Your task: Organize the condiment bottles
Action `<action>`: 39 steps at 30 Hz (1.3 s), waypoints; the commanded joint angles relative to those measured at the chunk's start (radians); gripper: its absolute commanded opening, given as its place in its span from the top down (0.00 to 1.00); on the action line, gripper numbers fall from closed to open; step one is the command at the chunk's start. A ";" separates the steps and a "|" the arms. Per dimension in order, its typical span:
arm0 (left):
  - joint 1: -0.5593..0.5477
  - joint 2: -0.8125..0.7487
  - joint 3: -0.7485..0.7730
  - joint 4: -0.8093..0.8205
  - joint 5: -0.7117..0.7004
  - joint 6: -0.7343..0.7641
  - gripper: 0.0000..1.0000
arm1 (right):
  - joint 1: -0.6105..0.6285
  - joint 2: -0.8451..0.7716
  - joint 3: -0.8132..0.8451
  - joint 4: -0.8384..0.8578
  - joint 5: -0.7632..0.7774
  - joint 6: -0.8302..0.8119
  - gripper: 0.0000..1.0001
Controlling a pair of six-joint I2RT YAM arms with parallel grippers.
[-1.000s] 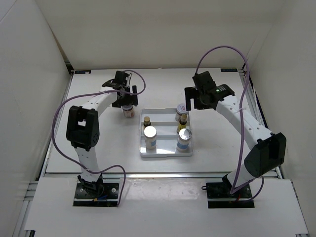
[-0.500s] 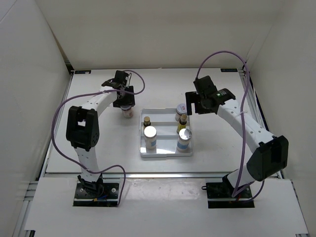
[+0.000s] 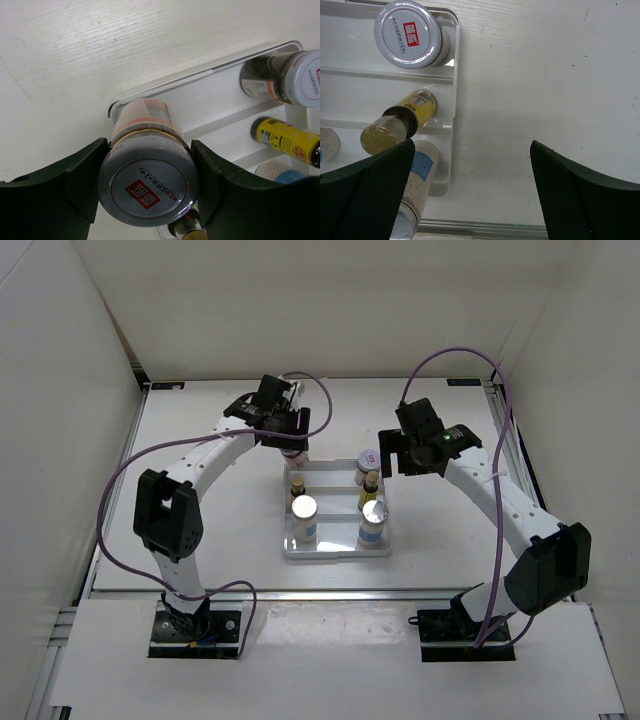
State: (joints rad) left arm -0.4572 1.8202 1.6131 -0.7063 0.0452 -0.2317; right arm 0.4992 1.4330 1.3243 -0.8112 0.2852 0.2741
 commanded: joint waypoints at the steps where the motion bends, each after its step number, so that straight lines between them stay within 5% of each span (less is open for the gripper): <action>1: -0.014 0.016 0.037 0.021 0.039 0.029 0.72 | 0.001 -0.034 -0.008 0.012 0.003 0.007 0.01; 9: -0.014 0.145 0.088 0.021 0.041 0.038 0.62 | 0.001 -0.052 -0.017 0.012 0.012 0.007 0.01; 20: -0.014 0.166 0.088 0.021 0.031 0.029 0.17 | 0.001 -0.062 -0.027 0.003 -0.020 0.007 0.01; 22: -0.014 0.157 0.099 -0.002 0.021 0.029 0.00 | 0.001 -0.062 -0.027 0.003 -0.030 0.016 0.01; 31: -0.014 -0.019 0.120 -0.002 -0.201 0.029 0.00 | 0.001 -0.062 -0.045 -0.019 0.014 0.057 0.01; 39: 0.058 -0.367 -0.008 0.007 -0.424 -0.033 0.00 | 0.001 -0.029 -0.025 -0.065 0.002 0.057 0.01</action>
State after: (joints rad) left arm -0.4545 1.6352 1.6573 -0.7074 -0.2581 -0.2195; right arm 0.4992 1.4002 1.2789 -0.8539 0.2852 0.3149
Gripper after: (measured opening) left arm 0.998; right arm 0.989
